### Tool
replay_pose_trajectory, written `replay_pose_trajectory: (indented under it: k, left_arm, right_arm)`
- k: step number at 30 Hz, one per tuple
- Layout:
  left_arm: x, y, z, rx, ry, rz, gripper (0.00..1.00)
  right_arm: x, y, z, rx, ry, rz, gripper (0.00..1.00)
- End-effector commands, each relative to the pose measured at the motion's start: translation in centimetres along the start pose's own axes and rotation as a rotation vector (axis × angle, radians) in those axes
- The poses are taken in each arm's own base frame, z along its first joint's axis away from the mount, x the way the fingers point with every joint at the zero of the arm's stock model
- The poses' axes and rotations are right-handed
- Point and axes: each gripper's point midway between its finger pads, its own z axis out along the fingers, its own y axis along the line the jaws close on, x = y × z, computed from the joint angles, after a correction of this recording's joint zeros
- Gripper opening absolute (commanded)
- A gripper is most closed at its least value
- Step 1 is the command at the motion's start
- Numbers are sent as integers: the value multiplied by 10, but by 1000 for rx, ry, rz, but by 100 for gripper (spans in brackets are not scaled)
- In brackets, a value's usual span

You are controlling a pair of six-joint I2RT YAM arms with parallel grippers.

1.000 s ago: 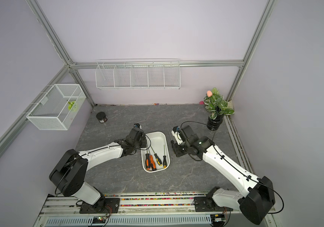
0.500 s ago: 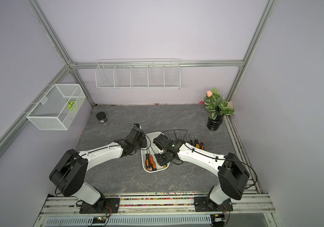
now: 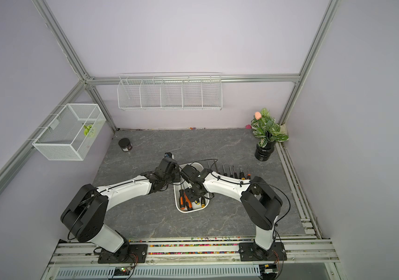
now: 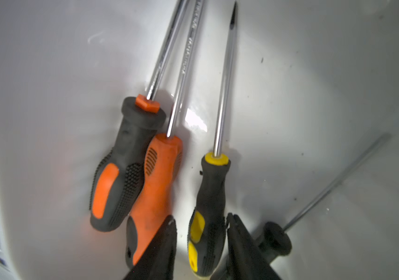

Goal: Take out the screwdriver from the storage box
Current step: Pick up the screwdriver from the storage box.

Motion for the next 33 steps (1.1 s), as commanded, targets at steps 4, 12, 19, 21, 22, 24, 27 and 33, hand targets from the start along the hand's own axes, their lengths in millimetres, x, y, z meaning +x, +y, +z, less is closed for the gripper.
replay_pose_trajectory:
  k: [4, 12, 19, 21, 22, 24, 27, 33]
  left_arm:
    - [-1, -3, -3, 6, -12, -6, 0]
    - [0, -3, -3, 6, -11, -7, 0]
    - [0, -2, -3, 4, -10, -8, 0]
    - [0, -2, -3, 4, -12, -8, 0]
    - [0, -2, -3, 5, -12, -8, 0]
    - [-1, -2, -3, 6, -13, -9, 0]
    - [0, -2, -3, 3, -13, -7, 0]
    - [1, -1, -3, 1, -12, -9, 0]
  right_arm:
    - [-3, -14, 12, 40, 27, -10, 39]
    - [5, -25, 26, 61, 78, -12, 36]
    - [2, -22, 22, 47, 79, -13, 23]
    - [1, -21, 21, 48, 83, -17, 21]
    - [1, -21, 21, 48, 85, -19, 20]
    - [1, -22, 22, 51, 92, -22, 17]
    - [1, -21, 23, 48, 94, -22, 9]
    - [-13, -10, -6, -14, -4, -5, 0]
